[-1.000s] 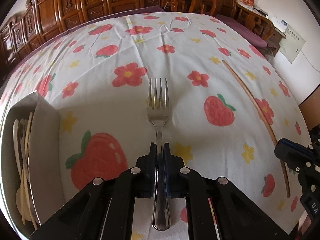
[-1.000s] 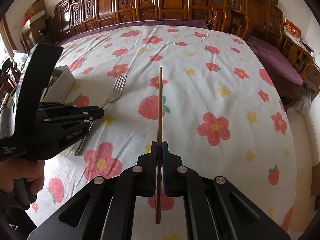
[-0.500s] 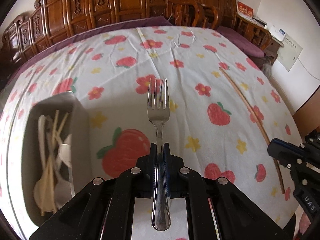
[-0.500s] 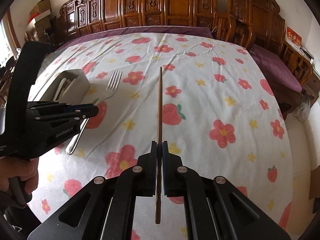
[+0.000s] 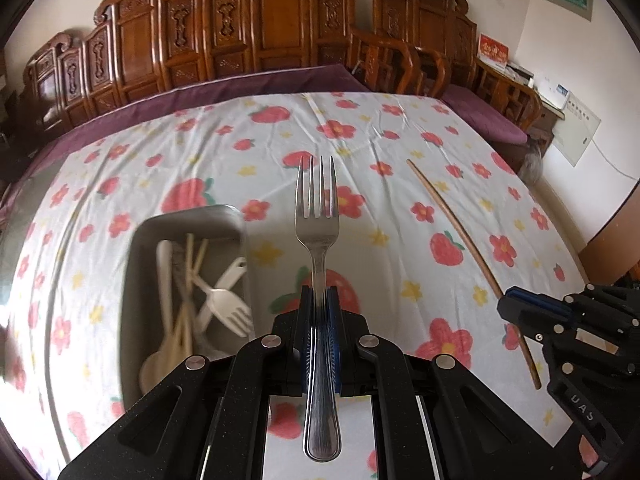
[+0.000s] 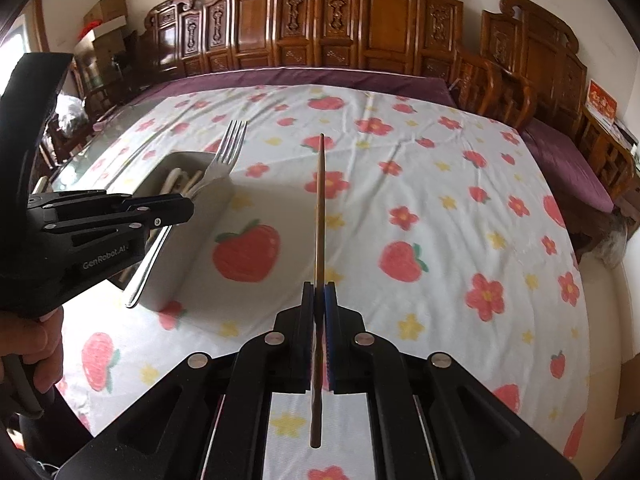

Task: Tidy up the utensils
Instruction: 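Carry the metal fork and chopstick over the tray with both grippers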

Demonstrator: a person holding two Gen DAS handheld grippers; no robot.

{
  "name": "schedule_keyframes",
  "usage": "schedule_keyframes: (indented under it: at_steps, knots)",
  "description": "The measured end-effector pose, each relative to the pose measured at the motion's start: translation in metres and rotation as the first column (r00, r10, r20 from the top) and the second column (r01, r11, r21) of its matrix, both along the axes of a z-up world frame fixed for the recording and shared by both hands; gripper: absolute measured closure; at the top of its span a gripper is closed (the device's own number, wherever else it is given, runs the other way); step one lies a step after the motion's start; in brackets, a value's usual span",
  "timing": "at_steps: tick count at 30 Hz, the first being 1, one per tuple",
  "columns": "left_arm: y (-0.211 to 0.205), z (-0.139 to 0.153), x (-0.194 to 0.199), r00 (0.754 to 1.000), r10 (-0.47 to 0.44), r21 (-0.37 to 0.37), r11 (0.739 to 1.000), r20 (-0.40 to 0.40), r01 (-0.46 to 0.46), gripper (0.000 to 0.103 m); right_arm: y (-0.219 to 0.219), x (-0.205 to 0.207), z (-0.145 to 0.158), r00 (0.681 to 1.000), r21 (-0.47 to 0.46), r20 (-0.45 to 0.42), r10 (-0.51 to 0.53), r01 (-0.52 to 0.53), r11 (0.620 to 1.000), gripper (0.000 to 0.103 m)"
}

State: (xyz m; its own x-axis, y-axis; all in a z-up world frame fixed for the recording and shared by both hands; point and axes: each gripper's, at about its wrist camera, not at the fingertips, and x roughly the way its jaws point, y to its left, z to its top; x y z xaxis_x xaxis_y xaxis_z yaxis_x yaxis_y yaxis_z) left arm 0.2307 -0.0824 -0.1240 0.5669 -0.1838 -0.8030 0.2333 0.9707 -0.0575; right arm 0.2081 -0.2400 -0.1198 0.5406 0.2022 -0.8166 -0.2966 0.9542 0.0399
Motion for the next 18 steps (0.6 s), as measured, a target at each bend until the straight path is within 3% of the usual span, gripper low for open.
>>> schedule_keyframes:
  at_steps: [18]
  knots:
    - [0.078, -0.005, -0.003, 0.997, 0.074, 0.010, 0.997, -0.014, -0.074, 0.096, 0.082, -0.001, 0.006, 0.993, 0.013, -0.004, 0.116, -0.116, 0.993, 0.097]
